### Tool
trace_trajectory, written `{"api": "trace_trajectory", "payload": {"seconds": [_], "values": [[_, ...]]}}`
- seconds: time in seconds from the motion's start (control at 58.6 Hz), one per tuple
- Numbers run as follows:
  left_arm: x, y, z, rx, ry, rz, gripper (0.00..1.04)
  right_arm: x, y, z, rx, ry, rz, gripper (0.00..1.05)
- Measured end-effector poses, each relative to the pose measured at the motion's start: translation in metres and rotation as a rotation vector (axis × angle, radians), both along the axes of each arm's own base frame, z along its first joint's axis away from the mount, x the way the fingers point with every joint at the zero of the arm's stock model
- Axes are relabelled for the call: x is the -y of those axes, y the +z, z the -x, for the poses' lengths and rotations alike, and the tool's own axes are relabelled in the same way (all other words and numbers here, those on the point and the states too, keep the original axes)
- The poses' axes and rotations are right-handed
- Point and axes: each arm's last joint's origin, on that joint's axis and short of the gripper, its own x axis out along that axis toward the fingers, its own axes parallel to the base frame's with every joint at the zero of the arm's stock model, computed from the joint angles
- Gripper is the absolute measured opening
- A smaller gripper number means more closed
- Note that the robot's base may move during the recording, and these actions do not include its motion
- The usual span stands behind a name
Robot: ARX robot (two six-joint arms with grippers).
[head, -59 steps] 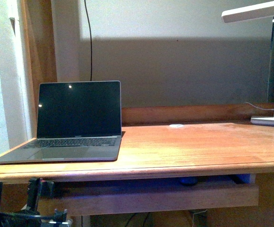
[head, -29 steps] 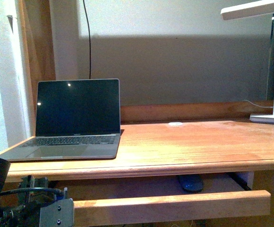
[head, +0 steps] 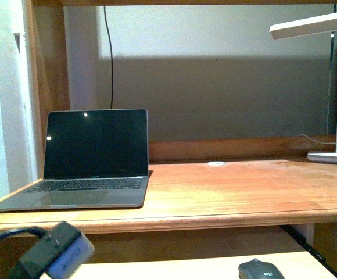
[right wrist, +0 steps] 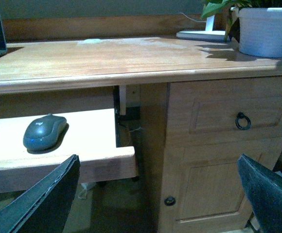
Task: Place mouse
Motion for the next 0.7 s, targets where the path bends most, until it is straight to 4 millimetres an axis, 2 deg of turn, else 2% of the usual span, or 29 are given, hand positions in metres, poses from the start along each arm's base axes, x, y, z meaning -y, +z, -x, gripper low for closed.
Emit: {"api": "trace_trajectory", "payload": {"seconds": [0.171,0.256,0.409,0.494,0.597,0.682,0.699], "values": [[-0.006,0.033,0.024,-0.021,0.228,0.179,0.97,0.000,0.000,0.000,0.000,0.000,0.000,0.97],[-0.009,0.044,0.043,0.041,0.329,0.194,0.97,0.000,0.000,0.000,0.000,0.000,0.000,0.97],[-0.012,0.064,0.090,0.226,0.484,0.176,0.97,0.000,0.000,0.000,0.000,0.000,0.000,0.97],[-0.013,0.065,0.117,0.271,0.545,0.151,0.97,0.000,0.000,0.000,0.000,0.000,0.000,0.97],[-0.015,0.056,0.152,0.297,0.585,0.108,0.97,0.000,0.000,0.000,0.000,0.000,0.000,0.97],[-0.018,0.051,0.171,0.318,0.588,0.085,0.97,0.000,0.000,0.000,0.000,0.000,0.000,0.97],[-0.020,0.050,0.175,0.346,0.612,0.073,0.94,0.000,0.000,0.000,0.000,0.000,0.000,0.97]]}}
